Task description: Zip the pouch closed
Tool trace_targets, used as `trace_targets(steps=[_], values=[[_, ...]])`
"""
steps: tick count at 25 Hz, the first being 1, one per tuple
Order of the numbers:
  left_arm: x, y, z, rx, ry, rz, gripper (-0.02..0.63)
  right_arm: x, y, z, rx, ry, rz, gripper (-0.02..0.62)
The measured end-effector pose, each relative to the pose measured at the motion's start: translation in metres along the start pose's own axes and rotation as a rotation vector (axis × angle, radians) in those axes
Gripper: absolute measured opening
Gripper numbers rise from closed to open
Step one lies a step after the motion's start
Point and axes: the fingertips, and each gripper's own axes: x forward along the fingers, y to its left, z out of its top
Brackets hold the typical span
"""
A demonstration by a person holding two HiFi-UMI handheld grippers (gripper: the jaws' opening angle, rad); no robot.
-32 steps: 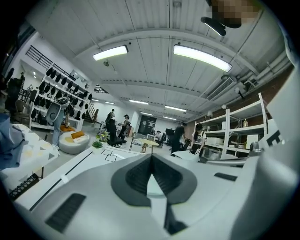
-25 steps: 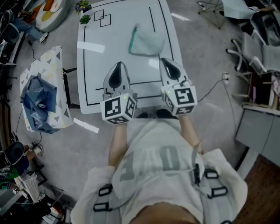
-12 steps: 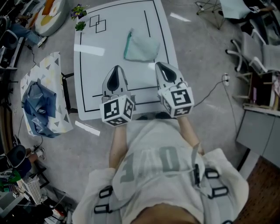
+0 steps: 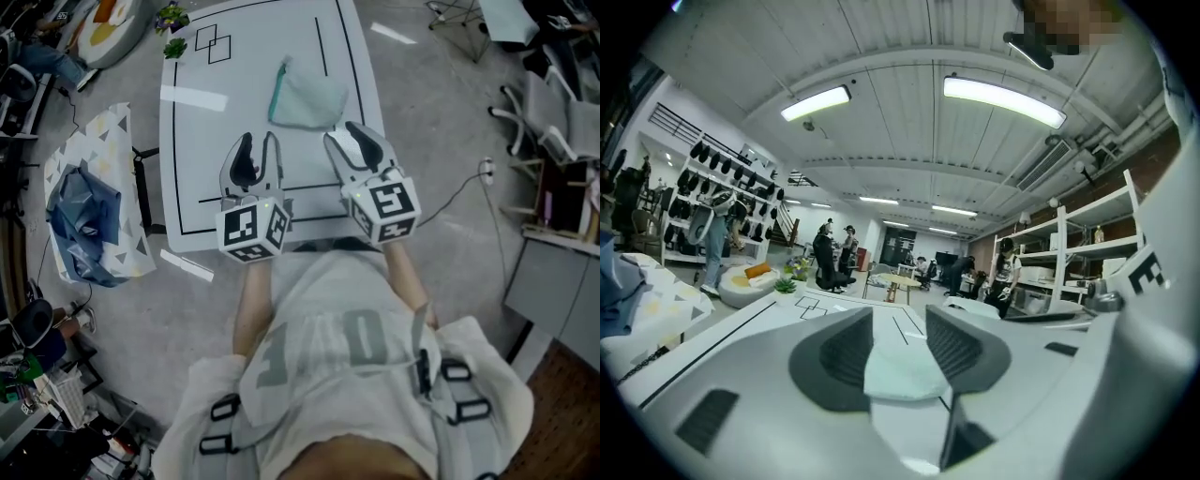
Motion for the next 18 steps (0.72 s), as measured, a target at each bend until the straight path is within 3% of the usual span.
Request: trace_targets(steps=[2,4,13,18], values=[[0.001,0.0,-0.001,-0.011,-0.001,-0.018,0.182,0.003,0.001,-0.002,0.007,0.006,0.008,0.213],[0.002,0.003,-0.003,-0.021,0.0,-0.015,0.201,0.005,0.002,-0.005,0.007,0.014,0.012,0.233],[0.013,0.011,0.001,-0.036,0.014,-0.004,0.204,0.021,-0.019,0.009,-0.035,0.021,-0.016,0.233],[0.026,0.022,0.004,-0.071,0.025,0.021,0.204,0.06,-0.041,0.042,-0.167,0.038,0.0,0.232]])
